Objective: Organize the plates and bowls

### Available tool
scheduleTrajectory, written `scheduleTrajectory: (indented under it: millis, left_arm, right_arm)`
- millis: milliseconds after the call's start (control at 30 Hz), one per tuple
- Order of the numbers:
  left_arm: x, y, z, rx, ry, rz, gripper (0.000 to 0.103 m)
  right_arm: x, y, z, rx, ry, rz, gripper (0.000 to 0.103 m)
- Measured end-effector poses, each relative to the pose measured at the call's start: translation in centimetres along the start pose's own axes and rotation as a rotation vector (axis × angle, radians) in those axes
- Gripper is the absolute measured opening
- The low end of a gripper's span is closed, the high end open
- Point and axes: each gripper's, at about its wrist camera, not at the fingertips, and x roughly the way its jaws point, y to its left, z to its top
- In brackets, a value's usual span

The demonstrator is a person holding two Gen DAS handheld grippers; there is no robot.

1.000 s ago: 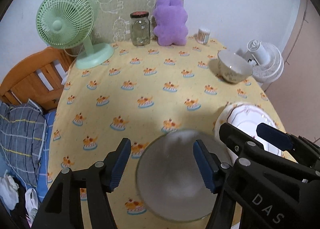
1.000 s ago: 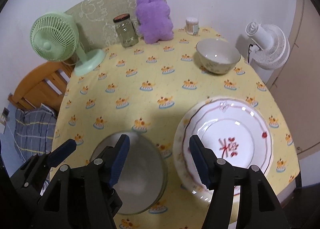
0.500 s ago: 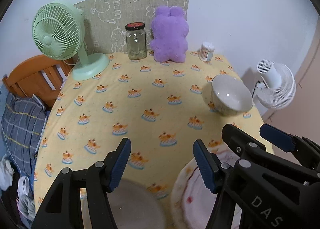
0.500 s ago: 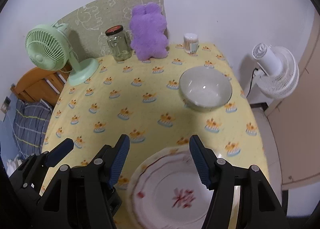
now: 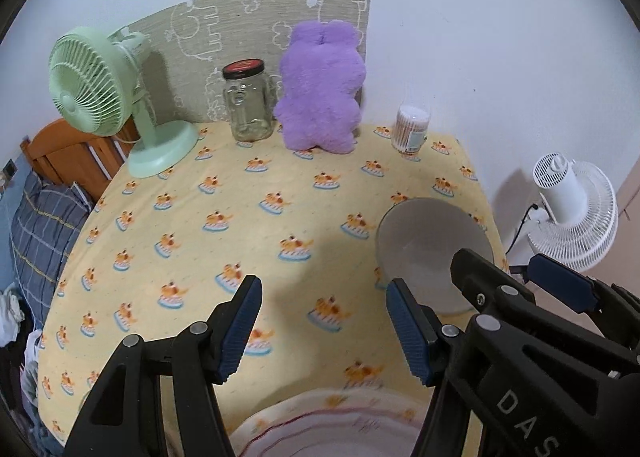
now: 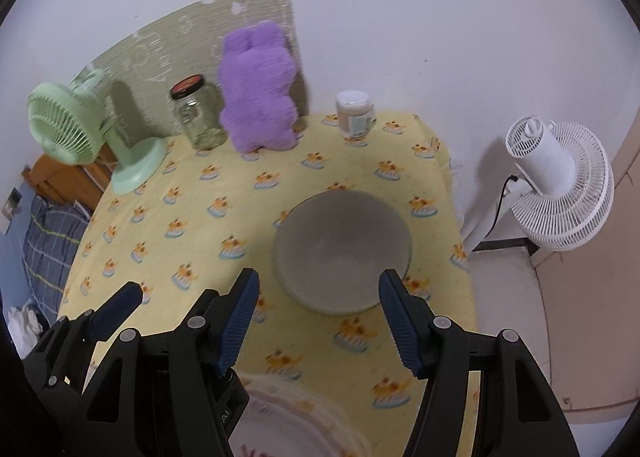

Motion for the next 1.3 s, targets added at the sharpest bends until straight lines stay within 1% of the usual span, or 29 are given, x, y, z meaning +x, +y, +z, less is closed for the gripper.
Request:
scheduleTrajectory:
  millis: [167, 267, 467, 533, 567, 600, 700, 767, 800, 833, 867, 900, 933, 967, 1000, 1067, 1233, 1300]
  left_arm:
    - [2.2, -2.3, 1.1, -0.002, 0.018, 0.018, 0.066]
    - [3.8, -3.3, 1.8, -0.024, 0.055, 0.051, 0.066]
    - [6.4, -4.5, 2.5, -0.052, 0.076, 0.058, 0.065]
    - [7.4, -4.7, 2.6, -0.043, 0.085, 0.062, 0.06]
    - [7.8, -4.8, 2.5, -0.042, 0.092, 0.059, 0.054]
    - [8.3, -4.8, 2.4, -0.042, 0.106, 0.054, 0.048]
    - [9.3, -4.9, 2.2, -0.043, 0.136, 0.047, 0.043]
    - [9.7, -5.2, 2.1, -0.03, 0.141, 0.049, 0.04]
    - [9.8, -5.4, 2.0, -0.024, 0.141, 0.049, 0.038]
    - [9.9, -5.5, 2.0, -0.02, 0.142, 0.048, 0.036]
    - [10.1, -5.7, 2.0, -0.012, 0.148, 0.04, 0.033]
    - [10.3, -5.7, 2.1, -0.01, 0.154, 0.038, 0.028]
    - [10.5, -5.7, 2.0, -0.007, 0.163, 0.035, 0.026]
    - [10.6, -5.8, 2.0, -0.002, 0.165, 0.038, 0.026]
    - [10.7, -5.8, 1.9, 0.002, 0.164, 0.043, 0.024]
    - [10.8, -5.8, 1.9, 0.01, 0.163, 0.046, 0.024]
    - [11.1, -5.8, 2.1, 0.02, 0.167, 0.045, 0.023]
    - [11.0, -5.7, 2.1, 0.027, 0.188, 0.041, 0.023]
  right_arm:
    - [2.3, -2.7, 1.5, 0.028, 0.012, -0.003, 0.066]
    - [3.7, -3.9, 2.2, 0.035, 0.018, -0.008, 0.066]
    - [6.1, -5.7, 3.4, 0.064, 0.024, -0.026, 0.066]
    - [6.8, -6.0, 3.5, 0.07, 0.03, -0.028, 0.065]
    - [7.3, -6.2, 3.5, 0.071, 0.035, -0.031, 0.064]
    - [7.6, -6.3, 3.5, 0.07, 0.04, -0.035, 0.063]
    - [8.9, -6.9, 3.1, 0.083, 0.065, -0.034, 0.057]
    - [9.6, -7.1, 3.0, 0.091, 0.085, -0.032, 0.05]
    - [9.8, -7.2, 2.9, 0.094, 0.089, -0.031, 0.049]
    - [10.0, -7.3, 2.8, 0.098, 0.094, -0.03, 0.045]
    - [10.3, -7.4, 2.8, 0.1, 0.099, -0.027, 0.038]
    - [10.5, -7.5, 2.8, 0.1, 0.101, -0.024, 0.034]
    - [10.7, -7.5, 2.7, 0.099, 0.105, -0.019, 0.027]
    - [11.0, -7.6, 2.7, 0.099, 0.114, -0.018, 0.024]
    - [11.3, -7.6, 2.7, 0.099, 0.12, -0.019, 0.023]
    - [11.6, -7.6, 2.7, 0.101, 0.128, -0.009, 0.018]
    - [11.7, -7.3, 2.8, 0.089, 0.127, -0.026, 0.018]
    - [11.7, -7.2, 2.8, 0.093, 0.13, -0.032, 0.018]
